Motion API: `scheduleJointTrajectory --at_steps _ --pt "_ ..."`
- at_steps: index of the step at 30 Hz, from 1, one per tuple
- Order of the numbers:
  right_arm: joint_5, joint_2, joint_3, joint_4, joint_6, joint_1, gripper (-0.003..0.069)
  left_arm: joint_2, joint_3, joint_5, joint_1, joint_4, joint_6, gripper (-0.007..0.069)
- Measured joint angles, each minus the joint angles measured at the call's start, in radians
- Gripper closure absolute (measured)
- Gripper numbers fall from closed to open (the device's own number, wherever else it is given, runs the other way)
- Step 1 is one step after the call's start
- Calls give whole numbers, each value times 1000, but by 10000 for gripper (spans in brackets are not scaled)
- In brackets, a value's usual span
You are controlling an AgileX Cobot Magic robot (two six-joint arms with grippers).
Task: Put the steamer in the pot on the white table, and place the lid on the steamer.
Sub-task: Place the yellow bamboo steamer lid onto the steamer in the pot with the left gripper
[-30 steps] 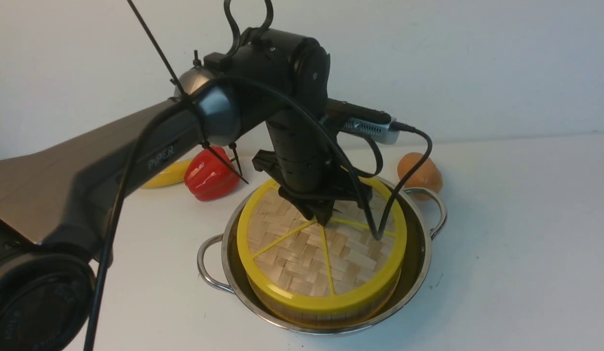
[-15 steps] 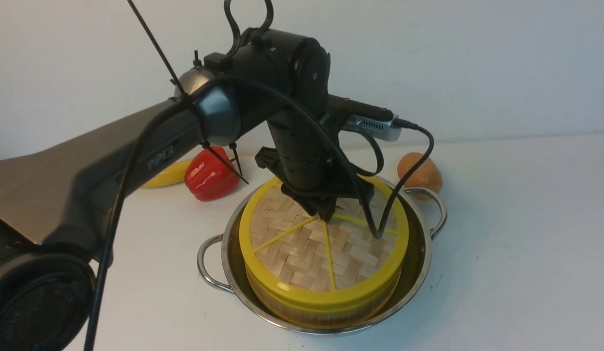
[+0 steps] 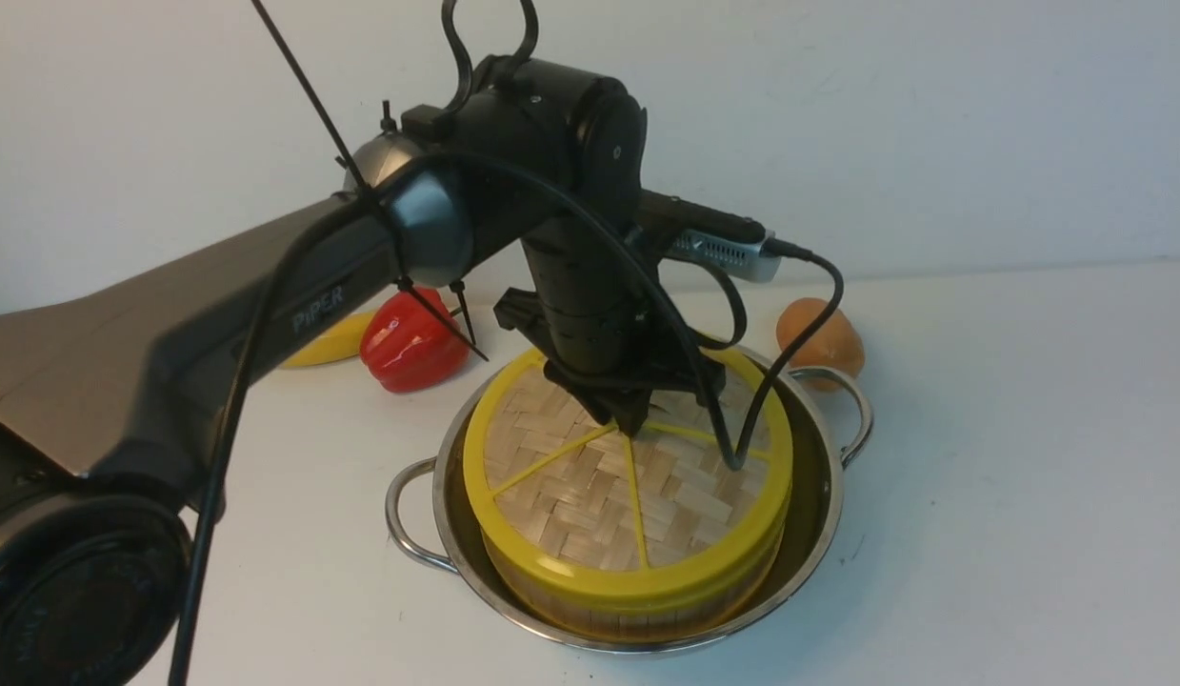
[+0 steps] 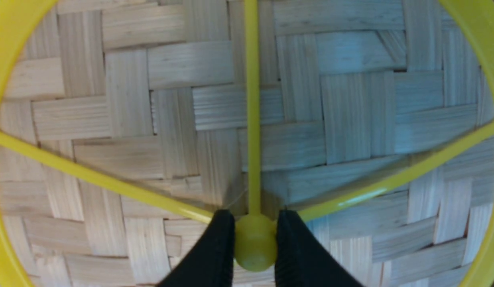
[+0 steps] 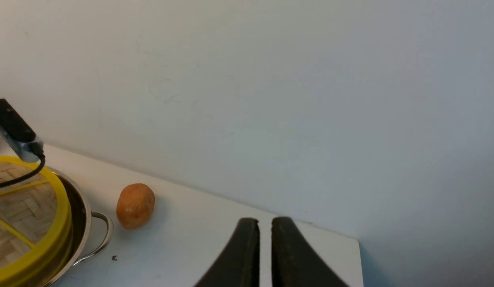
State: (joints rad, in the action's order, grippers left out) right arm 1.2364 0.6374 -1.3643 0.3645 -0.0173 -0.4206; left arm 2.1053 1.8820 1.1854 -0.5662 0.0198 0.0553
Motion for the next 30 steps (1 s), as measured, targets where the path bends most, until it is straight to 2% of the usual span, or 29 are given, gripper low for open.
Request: scheduleJointTrajectory --at_steps 30 --pt "0 0 0 -1 0 0 587 11 8 -1 -16 -5 -29 503"
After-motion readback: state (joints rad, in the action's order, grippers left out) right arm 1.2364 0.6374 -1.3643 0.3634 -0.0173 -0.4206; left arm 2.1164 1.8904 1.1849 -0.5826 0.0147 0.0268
